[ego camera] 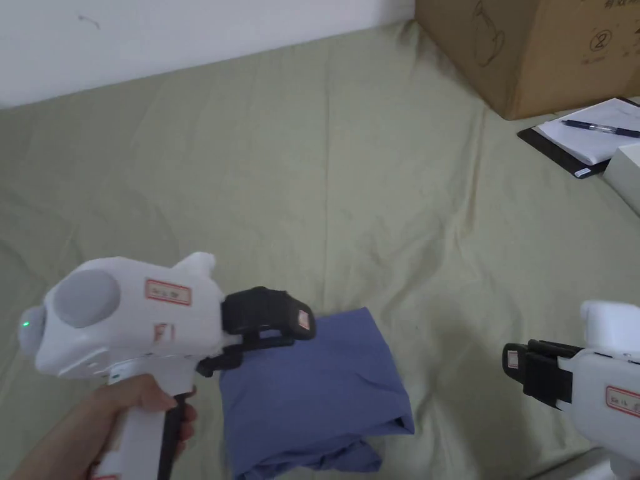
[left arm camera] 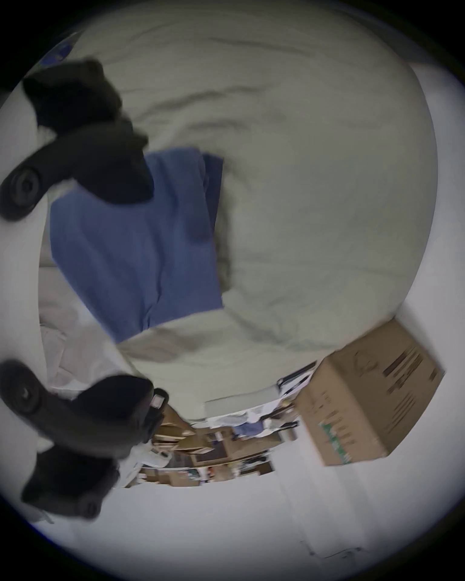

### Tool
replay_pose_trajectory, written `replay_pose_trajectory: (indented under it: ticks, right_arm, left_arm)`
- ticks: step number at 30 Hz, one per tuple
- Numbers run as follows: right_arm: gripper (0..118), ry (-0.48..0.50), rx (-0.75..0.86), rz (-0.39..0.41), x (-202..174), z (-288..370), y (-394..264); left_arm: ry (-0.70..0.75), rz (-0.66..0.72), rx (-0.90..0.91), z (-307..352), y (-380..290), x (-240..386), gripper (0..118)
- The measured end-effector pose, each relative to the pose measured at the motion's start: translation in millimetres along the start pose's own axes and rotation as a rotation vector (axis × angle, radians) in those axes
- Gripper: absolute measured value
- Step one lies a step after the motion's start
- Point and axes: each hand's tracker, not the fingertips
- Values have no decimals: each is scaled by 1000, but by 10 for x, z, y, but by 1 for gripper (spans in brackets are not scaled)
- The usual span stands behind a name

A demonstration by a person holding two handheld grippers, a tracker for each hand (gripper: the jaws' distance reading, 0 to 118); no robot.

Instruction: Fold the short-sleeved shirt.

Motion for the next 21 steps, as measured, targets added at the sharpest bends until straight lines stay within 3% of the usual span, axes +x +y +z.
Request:
replay_pose_trajectory:
  ticks: [2,3,8,17,21]
  right_arm:
    - [0,4,-2,8,-20,-13,1]
    - [0,6,-3,12,-26,-16,-2]
    - [0,13,-11,25,-45,-26,-18]
    - [0,0,-27,33,23,3,-58]
    - [0,0,-28,37,27,21,-69]
  left_arm:
    - [66,25,38,-51,-53,-118,17]
    - [87,2,26,-123,-72,-157,2]
    - [-16,53,-54,-568,-219,-156,2]
    - [-14,-109,-220,-1450,-427,459,2]
    - [-67,-187,-228,-1481,-546,694,2]
